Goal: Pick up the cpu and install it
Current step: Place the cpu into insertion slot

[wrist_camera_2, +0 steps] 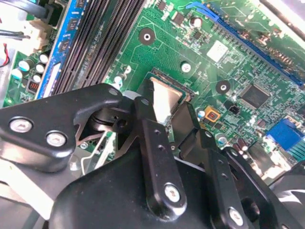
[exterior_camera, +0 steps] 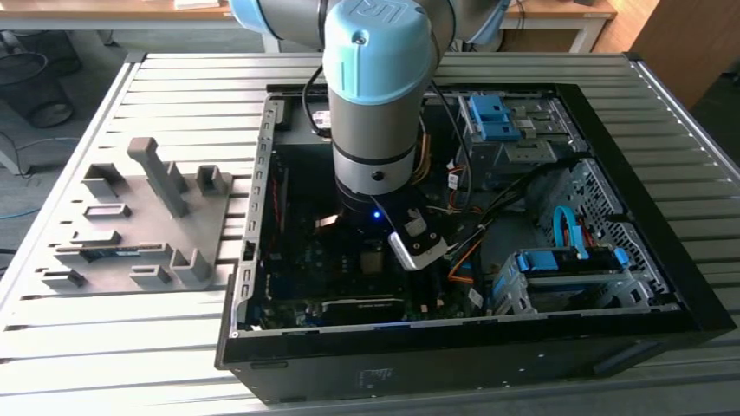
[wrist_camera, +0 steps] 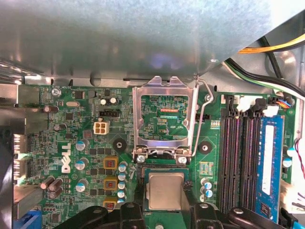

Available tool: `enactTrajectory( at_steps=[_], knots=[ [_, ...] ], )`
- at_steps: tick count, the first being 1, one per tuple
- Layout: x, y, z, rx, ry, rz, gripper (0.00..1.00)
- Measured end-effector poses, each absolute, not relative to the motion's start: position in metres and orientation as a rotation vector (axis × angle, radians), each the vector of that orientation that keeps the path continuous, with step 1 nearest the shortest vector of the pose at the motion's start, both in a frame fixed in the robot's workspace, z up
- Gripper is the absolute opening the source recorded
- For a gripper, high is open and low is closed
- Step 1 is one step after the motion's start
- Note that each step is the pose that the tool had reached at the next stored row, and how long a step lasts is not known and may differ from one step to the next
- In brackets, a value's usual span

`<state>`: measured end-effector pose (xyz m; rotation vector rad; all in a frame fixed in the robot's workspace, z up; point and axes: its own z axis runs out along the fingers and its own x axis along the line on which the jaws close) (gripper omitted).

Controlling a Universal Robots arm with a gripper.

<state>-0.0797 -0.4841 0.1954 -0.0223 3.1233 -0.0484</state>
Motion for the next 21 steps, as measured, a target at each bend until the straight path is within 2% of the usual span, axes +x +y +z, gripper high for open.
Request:
enactTrajectory(
  at_steps=[4, 5, 21],
  knots=[
    [-0.0797, -0.4841, 0.1954, -0.022, 3.123, -0.048, 0.44],
    [-0.0797, -0.484, 0.1954, -0.022, 3.123, -0.049, 0.5],
    [-0.0778, -0.4814, 0.1877, -0.025, 3.125, -0.049, 0.5]
  ],
)
